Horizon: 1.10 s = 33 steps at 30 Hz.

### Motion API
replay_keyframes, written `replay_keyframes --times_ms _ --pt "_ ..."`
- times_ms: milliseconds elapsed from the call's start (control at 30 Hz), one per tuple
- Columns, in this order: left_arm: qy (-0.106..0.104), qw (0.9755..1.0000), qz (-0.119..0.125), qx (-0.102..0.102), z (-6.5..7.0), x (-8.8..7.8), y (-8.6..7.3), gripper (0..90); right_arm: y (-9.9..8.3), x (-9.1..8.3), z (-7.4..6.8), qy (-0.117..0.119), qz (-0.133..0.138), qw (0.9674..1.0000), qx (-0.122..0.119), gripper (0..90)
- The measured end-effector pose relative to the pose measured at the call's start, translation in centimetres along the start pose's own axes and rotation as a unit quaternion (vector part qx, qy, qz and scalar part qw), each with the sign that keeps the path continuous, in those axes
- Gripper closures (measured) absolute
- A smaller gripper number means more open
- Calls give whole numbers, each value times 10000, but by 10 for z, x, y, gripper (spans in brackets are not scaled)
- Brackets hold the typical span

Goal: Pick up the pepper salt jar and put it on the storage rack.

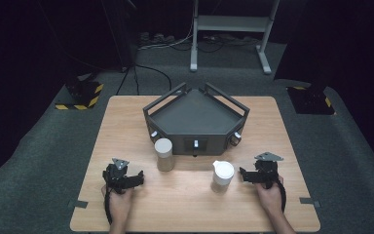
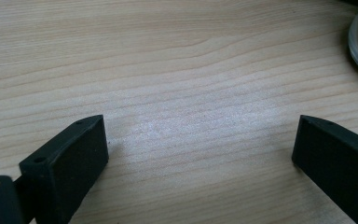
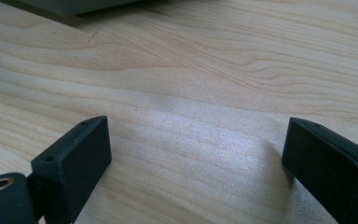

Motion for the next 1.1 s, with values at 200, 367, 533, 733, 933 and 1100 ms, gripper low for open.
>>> replay_keyframes --times_ms 200,367,533,733,933,1100 --pt "6 10000 -2 -5 0 0 0 35 0 0 0 -2 1 10000 3 76" --pt "6 10000 -8 -8 0 0 0 33 0 0 0 -5 0 10000 6 76" --pt "12 10000 -12 -16 1 0 1 33 0 0 0 -8 -3 10000 15 76" --pt "14 10000 -23 -24 1 0 1 31 0 0 0 -6 1 10000 1 76" --pt "72 9999 -63 -95 3 2 3 3 0 0 0 -7 1 10000 0 76" --pt "50 9999 -118 -67 2 2 6 3 0 0 0 -6 0 10000 0 76"
Point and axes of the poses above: each handheld gripper's, and its own axes: x roughly forward along the jaws, y roughly out of its top, z roughly to its right, the point moved 3 cm from there along x, roughly forward along the jaws, and after that the axes turned 2 degrees about y, right-handed, at the moved point
